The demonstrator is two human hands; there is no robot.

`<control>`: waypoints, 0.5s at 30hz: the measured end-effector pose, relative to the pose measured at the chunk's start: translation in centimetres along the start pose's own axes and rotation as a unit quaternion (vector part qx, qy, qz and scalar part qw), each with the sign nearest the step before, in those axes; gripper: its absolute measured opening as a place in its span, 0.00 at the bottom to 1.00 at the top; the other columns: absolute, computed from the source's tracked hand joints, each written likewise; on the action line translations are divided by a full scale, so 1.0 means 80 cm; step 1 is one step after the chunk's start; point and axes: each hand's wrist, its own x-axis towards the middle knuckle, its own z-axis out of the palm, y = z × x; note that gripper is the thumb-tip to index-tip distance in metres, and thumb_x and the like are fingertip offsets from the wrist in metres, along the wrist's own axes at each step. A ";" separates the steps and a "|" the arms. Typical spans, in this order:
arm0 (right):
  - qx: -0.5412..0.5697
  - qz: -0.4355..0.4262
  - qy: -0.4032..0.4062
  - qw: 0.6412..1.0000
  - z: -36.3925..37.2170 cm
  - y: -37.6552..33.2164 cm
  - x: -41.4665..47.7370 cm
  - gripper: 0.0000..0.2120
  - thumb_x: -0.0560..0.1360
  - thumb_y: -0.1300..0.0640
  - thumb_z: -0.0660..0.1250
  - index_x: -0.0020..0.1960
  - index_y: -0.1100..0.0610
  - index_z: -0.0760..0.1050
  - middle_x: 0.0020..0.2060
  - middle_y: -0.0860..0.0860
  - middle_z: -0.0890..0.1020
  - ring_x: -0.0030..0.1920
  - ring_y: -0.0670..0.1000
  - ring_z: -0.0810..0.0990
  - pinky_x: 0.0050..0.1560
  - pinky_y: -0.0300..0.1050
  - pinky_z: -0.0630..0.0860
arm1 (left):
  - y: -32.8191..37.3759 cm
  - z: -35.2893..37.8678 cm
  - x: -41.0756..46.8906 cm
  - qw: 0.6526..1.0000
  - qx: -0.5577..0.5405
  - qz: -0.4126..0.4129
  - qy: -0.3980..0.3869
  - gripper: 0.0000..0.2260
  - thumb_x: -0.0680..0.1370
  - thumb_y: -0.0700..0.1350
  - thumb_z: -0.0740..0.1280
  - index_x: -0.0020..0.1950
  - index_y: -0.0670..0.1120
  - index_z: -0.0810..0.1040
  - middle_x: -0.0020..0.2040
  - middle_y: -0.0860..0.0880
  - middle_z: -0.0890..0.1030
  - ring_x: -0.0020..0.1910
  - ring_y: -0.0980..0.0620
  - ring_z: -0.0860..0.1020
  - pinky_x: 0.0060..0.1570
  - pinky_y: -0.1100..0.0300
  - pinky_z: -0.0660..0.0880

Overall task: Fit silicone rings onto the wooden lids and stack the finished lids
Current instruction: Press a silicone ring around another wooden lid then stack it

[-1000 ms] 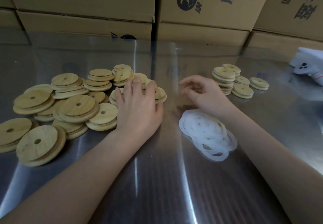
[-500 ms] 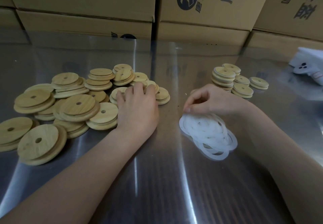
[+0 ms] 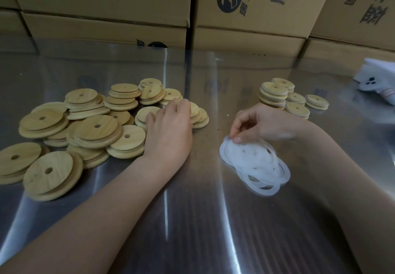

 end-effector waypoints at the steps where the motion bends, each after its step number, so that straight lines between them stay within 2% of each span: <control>1: 0.000 -0.001 0.000 1.000 0.000 0.000 0.000 0.03 0.72 0.63 0.75 0.44 0.57 0.83 0.35 0.41 0.83 0.36 0.37 0.80 0.38 0.28 0.73 | 0.000 -0.001 0.000 1.000 -0.005 -0.001 0.003 0.08 0.80 0.42 0.64 0.58 0.45 0.69 0.58 0.45 0.75 0.55 0.42 0.74 0.59 0.44 0.68; 10: 0.004 -0.016 0.021 1.000 0.003 0.002 0.003 0.04 0.74 0.63 0.72 0.43 0.55 0.80 0.34 0.42 0.82 0.37 0.40 0.80 0.38 0.31 0.74 | 0.001 0.004 -0.001 1.000 0.005 -0.016 0.011 0.11 0.80 0.49 0.66 0.57 0.45 0.69 0.57 0.45 0.75 0.57 0.43 0.71 0.57 0.48 0.67; 15: 0.014 -0.017 0.023 0.999 0.004 0.002 0.004 0.04 0.75 0.62 0.72 0.43 0.55 0.79 0.33 0.42 0.82 0.37 0.40 0.79 0.38 0.32 0.74 | 0.001 0.006 -0.001 0.999 0.020 -0.014 0.021 0.18 0.77 0.52 0.70 0.60 0.45 0.68 0.59 0.44 0.72 0.58 0.43 0.71 0.57 0.48 0.68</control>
